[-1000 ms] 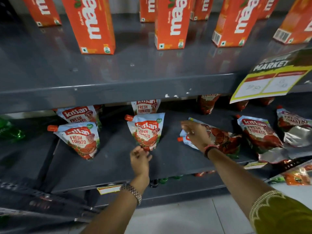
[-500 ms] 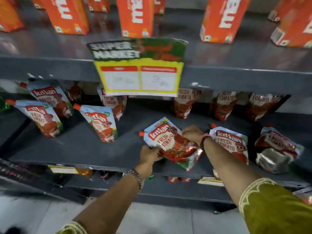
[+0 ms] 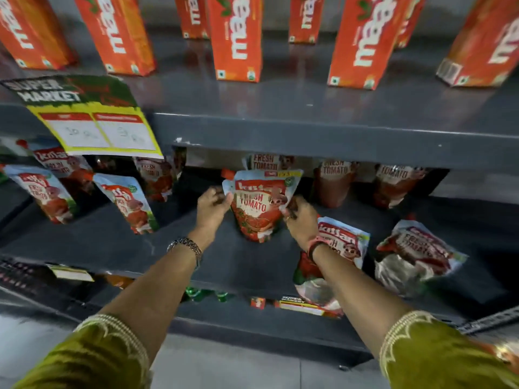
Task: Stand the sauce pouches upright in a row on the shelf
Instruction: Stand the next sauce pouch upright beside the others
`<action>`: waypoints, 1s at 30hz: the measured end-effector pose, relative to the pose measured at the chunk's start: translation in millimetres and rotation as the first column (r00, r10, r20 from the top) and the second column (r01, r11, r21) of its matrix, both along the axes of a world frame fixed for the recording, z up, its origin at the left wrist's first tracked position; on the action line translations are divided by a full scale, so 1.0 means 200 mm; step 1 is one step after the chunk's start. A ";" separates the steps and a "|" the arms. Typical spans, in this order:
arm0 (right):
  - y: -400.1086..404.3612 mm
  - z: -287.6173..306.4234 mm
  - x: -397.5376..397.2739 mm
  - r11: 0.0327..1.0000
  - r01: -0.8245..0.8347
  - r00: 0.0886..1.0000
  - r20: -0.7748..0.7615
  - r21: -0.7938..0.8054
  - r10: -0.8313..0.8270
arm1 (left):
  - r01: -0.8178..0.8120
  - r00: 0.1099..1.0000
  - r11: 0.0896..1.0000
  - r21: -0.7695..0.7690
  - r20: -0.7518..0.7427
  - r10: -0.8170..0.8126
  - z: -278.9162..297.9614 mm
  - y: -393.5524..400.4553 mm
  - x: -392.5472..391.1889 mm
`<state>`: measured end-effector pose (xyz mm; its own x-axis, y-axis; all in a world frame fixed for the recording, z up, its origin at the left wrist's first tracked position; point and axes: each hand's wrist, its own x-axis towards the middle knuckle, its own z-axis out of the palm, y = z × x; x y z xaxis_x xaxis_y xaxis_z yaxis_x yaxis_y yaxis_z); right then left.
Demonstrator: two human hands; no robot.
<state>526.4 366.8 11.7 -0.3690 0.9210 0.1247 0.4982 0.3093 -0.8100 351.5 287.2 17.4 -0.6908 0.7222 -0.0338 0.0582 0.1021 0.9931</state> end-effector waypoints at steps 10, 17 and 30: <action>0.08 -0.10 0.60 0.991 0.032 0.816 0.568 0.133 -0.103 | -0.040 0.862 0.943 -0.330 0.467 0.200 -0.23 -0.05 0.57; 0.09 -0.05 0.65 0.991 0.121 0.607 0.794 -0.056 -0.029 | 0.329 0.935 0.830 -0.450 0.280 -0.219 -0.23 0.11 0.81; 0.20 0.18 0.76 0.869 0.134 0.906 -0.297 -0.477 -0.303 | 0.291 0.937 0.955 -0.065 0.221 -0.270 -0.01 0.14 0.83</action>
<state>679.1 407.4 48.1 -0.1603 0.9607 -0.2265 0.1672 -0.1997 -0.9655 517.7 314.3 15.2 -0.4310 0.8718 -0.2327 -0.1081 0.2062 0.9725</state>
